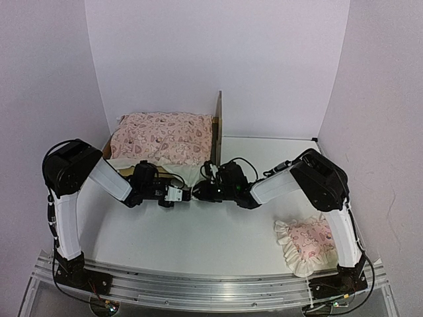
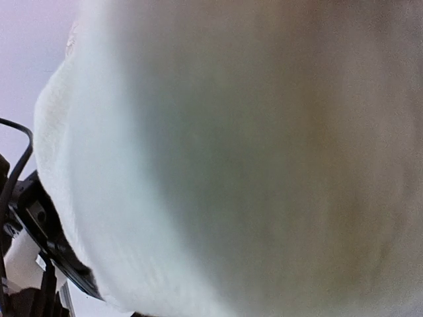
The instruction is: Set up the pet bed
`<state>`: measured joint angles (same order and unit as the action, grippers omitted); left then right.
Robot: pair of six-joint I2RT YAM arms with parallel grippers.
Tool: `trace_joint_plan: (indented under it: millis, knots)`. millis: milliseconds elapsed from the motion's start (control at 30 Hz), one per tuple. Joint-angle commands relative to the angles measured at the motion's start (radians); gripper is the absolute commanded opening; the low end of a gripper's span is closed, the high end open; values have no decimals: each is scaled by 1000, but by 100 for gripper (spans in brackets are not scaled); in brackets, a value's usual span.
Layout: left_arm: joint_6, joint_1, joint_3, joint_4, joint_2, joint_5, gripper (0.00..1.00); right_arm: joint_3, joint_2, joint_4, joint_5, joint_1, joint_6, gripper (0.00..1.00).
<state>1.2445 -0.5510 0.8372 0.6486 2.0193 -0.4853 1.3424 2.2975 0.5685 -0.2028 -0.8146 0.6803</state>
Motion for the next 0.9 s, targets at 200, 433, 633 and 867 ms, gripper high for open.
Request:
trace_joint_plan:
  millis: [200, 433, 633, 867]
  knots:
    - [-73, 1, 48, -92, -32, 25, 0, -9, -54, -165, 77, 15, -42, 10]
    - [-43, 2, 34, 15, -36, -9, 0, 41, -21, -174, 55, 16, -56, 0]
    - [-166, 25, 72, 2, -36, -42, 11, 39, -5, -177, -73, 22, -139, 0]
    - [-301, 56, 250, -504, -40, -255, 9, 5, 9, -87, -102, 28, -370, 0]
